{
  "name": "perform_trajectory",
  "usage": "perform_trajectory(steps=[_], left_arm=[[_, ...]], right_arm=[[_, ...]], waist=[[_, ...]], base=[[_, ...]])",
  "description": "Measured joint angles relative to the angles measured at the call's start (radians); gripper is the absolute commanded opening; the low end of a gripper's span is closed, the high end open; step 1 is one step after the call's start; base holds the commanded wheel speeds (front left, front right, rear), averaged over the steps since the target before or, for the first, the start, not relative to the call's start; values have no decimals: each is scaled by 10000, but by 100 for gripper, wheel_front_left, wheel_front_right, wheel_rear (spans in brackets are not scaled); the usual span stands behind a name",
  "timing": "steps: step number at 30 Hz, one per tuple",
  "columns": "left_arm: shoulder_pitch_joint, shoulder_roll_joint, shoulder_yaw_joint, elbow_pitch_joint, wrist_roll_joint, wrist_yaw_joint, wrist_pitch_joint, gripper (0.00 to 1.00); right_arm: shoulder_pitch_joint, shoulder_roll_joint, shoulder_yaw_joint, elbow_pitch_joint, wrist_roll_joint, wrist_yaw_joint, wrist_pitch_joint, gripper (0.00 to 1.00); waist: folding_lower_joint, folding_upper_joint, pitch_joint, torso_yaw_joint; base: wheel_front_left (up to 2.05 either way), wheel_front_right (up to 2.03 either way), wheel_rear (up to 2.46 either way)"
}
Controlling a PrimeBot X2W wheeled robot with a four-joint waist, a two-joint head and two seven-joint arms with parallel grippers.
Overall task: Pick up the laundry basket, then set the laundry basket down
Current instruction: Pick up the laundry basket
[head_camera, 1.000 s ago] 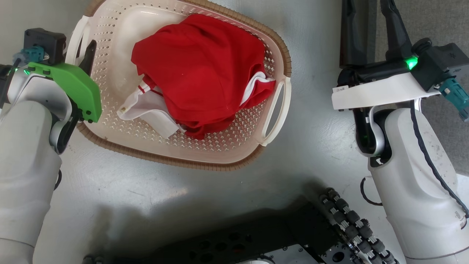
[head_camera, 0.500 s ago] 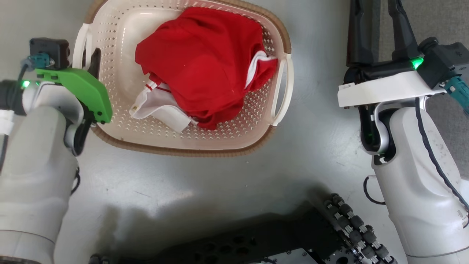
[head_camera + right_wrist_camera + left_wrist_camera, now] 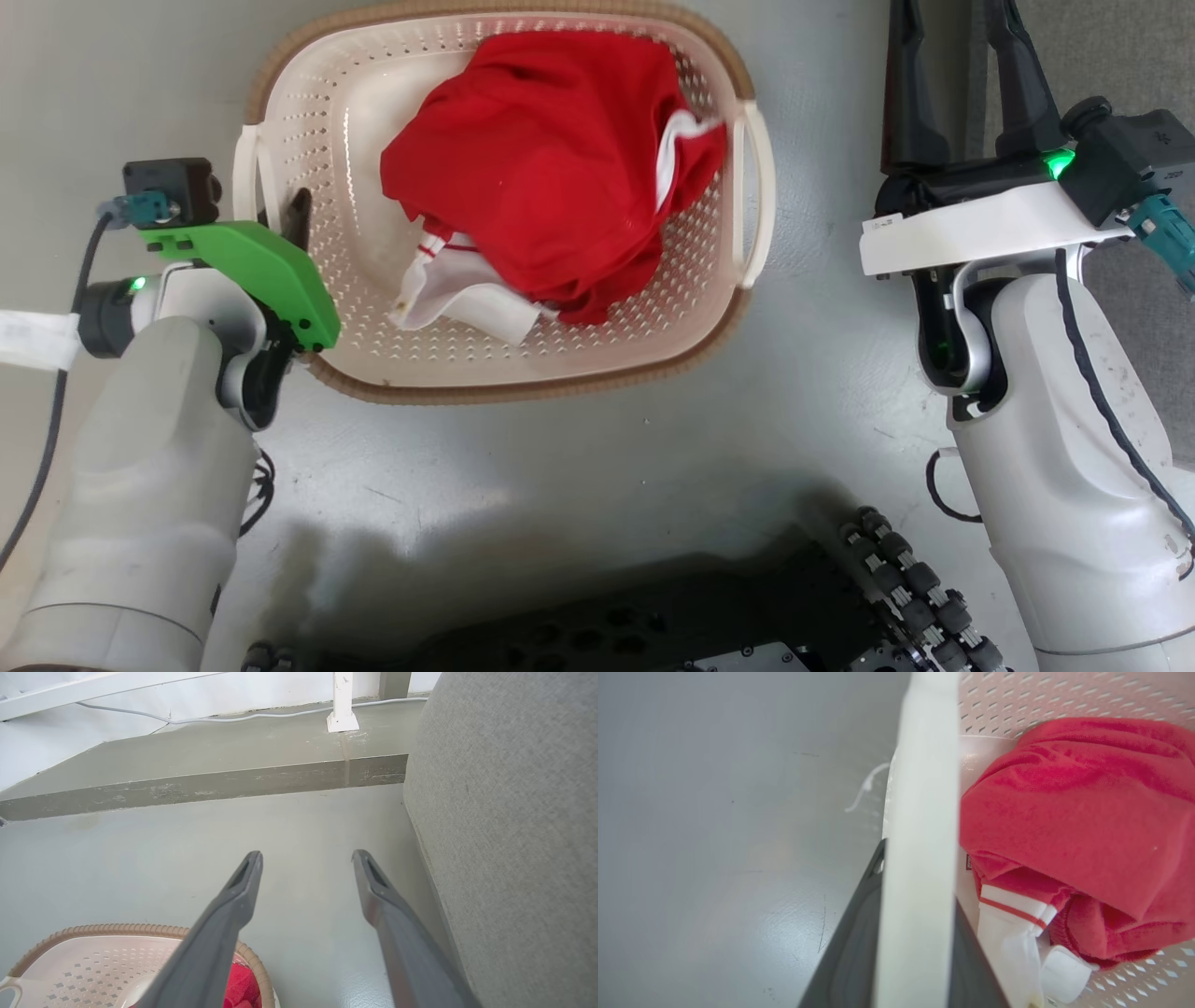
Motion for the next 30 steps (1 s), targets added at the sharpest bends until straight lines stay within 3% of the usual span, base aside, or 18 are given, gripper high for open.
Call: perform_trajectory(steps=[10,11,21,30], left_arm=[[-4,-138,-50,236,-107,-58,439,0],[-4,-140,-58,232,-107,-84,441,100],[18,-286,-125,343,-593,-188,761,100],[-6,-276,-222,-280,-380,-215,-520,100]], right_arm=[[6,0,-15,42,13,38,0,100],[7,0,-15,44,15,38,0,100],[12,0,-46,130,86,38,0,100],[81,-2,-357,491,73,40,0,100]], waist=[[0,0,-84,25],[0,0,-86,27],[0,0,-138,80],[0,0,-549,247]], base=[[0,0,0],[0,0,0],[0,0,0],[0,0,0]])
